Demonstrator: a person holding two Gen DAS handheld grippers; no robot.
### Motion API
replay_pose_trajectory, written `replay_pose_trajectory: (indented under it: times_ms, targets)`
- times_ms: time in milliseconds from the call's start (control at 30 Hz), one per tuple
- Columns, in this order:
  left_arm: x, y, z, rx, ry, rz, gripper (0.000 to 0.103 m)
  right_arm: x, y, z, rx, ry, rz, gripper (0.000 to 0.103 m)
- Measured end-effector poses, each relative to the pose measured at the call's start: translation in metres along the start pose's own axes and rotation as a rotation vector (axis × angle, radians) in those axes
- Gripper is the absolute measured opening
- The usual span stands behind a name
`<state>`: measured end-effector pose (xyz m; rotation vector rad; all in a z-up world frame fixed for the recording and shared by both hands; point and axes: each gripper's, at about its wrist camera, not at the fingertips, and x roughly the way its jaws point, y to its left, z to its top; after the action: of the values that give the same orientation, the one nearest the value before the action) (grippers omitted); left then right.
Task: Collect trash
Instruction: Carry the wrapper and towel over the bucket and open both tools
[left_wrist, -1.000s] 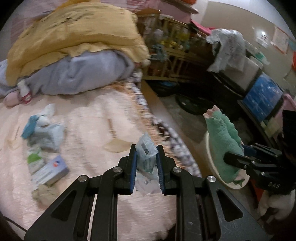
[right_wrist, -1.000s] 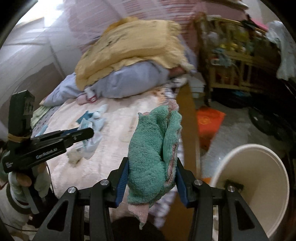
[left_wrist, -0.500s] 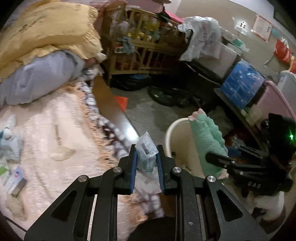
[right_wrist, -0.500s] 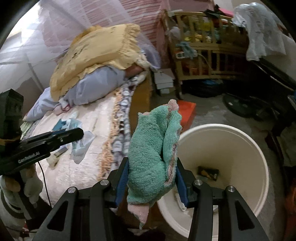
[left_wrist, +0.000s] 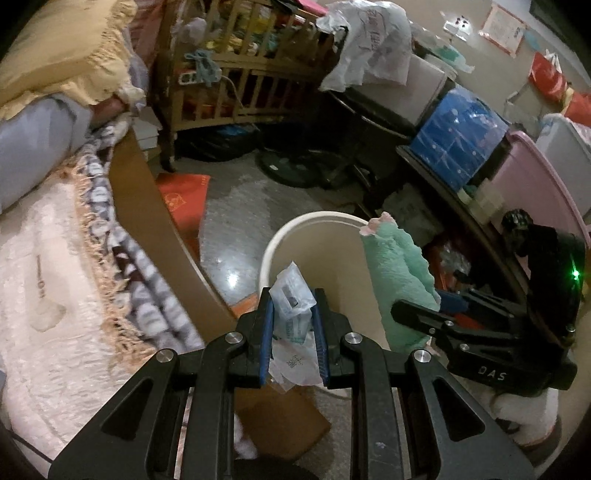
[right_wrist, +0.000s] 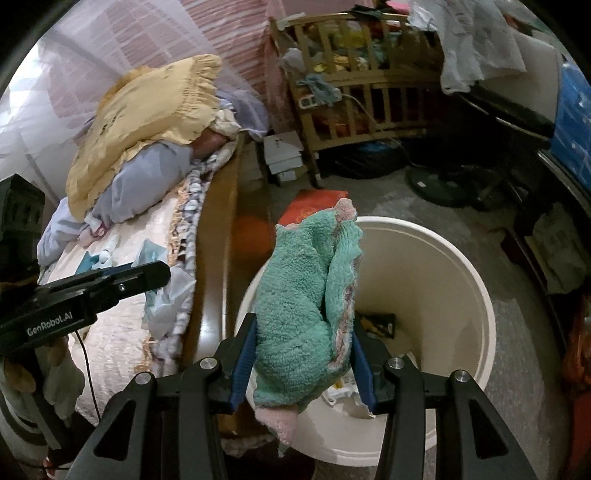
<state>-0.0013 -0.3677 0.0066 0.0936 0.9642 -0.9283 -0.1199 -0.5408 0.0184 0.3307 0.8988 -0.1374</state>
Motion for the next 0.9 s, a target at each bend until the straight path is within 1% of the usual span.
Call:
replay_pose_trajectory:
  times_ms: [267,400,467,500,533,567,600,633,767,900]
  targets:
    - [0.023,-0.019,0.006,0.019,0.026,-0.024,0.017,0.008,-0.023,-0.004,0.044,0.017,-0.034,0.045]
    - [0.032,-0.026,0.008,0.02,0.037,-0.051,0.018,0.01,-0.035,-0.005,0.074,0.025,-0.037,0.045]
    - [0.035,-0.026,0.009,0.009,0.034,-0.069,0.021,0.01,-0.039,-0.005,0.084,0.027,-0.038,0.046]
    - [0.037,-0.026,0.01,0.005,0.036,-0.076,0.025,0.01,-0.041,-0.005,0.089,0.025,-0.04,0.046]
    - [0.038,-0.025,0.01,0.002,0.038,-0.08,0.032,0.01,-0.044,-0.003,0.099,0.019,-0.045,0.048]
    - [0.039,-0.025,0.011,-0.002,0.04,-0.083,0.036,0.01,-0.044,-0.003,0.105,0.016,-0.048,0.05]
    - [0.039,-0.023,0.012,-0.009,0.039,-0.086,0.042,0.01,-0.046,-0.001,0.114,0.015,-0.047,0.05]
    - [0.038,-0.023,0.012,-0.013,0.039,-0.088,0.046,0.01,-0.047,-0.001,0.118,0.016,-0.046,0.05]
    - [0.03,-0.015,0.012,-0.029,0.035,-0.082,0.048,0.013,-0.04,0.001,0.107,0.028,-0.037,0.05]
    - [0.017,-0.001,0.008,-0.039,0.023,-0.015,0.048,0.017,-0.024,0.0,0.078,0.043,-0.009,0.051]
